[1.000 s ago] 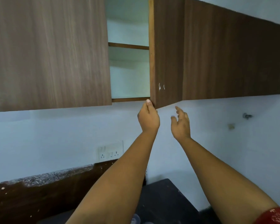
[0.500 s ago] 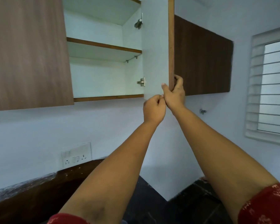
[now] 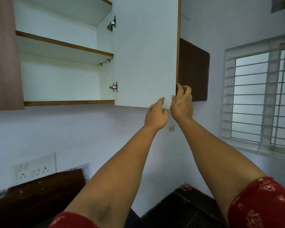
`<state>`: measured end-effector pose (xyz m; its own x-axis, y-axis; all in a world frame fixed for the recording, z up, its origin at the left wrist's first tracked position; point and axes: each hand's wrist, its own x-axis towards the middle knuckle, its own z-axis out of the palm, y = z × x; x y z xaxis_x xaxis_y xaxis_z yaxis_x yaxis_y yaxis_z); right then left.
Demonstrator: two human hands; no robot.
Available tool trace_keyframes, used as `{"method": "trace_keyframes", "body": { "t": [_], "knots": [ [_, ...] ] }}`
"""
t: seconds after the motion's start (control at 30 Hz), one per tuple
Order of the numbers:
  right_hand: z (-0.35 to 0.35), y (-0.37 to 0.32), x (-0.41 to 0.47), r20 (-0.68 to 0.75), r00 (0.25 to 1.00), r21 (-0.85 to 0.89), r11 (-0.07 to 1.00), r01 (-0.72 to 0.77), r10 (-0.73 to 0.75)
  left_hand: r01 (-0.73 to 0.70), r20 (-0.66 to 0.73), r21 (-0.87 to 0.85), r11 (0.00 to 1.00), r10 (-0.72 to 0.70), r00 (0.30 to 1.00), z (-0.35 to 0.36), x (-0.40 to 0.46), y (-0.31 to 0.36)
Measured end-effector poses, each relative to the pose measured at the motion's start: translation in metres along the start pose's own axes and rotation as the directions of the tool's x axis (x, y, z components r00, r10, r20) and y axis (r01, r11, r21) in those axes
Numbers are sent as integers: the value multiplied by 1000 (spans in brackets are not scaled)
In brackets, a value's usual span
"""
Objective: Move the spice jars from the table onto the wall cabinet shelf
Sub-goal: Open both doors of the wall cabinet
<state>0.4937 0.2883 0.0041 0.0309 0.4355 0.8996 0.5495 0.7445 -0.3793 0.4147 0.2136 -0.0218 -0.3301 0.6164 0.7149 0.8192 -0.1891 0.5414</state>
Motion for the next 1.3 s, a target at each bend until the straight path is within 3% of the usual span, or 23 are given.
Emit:
{"method": "trace_keyframes", "body": {
  "t": [0.1,0.27,0.33,0.43,0.6,0.87,1.07,1.3],
  "knots": [
    [-1,22,5,48,999,-31,999,-13,14,16,17,17,1000,-16,1000,21,6,7],
    [4,16,11,12,952,-157,940,303,-305,-41,-104,-42,998,37,994,32,8,16],
    [7,10,11,2,953,-157,942,298,-301,-36,-91,-26,999,33,995,29,5,13],
    [16,1,2,-62,955,-104,954,282,-289,8,-108,53,999,-3,994,13,1,5],
    [30,-37,-10,-85,933,40,934,354,-350,29,-337,281,959,70,939,-42,-5,-13],
    [81,-147,-48,89,957,380,898,222,-275,285,-522,607,742,102,847,-163,-46,-72],
    [125,-262,-102,232,920,570,811,135,-316,500,-625,681,535,67,778,-278,-90,-122],
    [176,-381,-135,333,884,687,726,11,-329,510,-586,770,382,108,803,-398,-116,-172]
  ]
}}
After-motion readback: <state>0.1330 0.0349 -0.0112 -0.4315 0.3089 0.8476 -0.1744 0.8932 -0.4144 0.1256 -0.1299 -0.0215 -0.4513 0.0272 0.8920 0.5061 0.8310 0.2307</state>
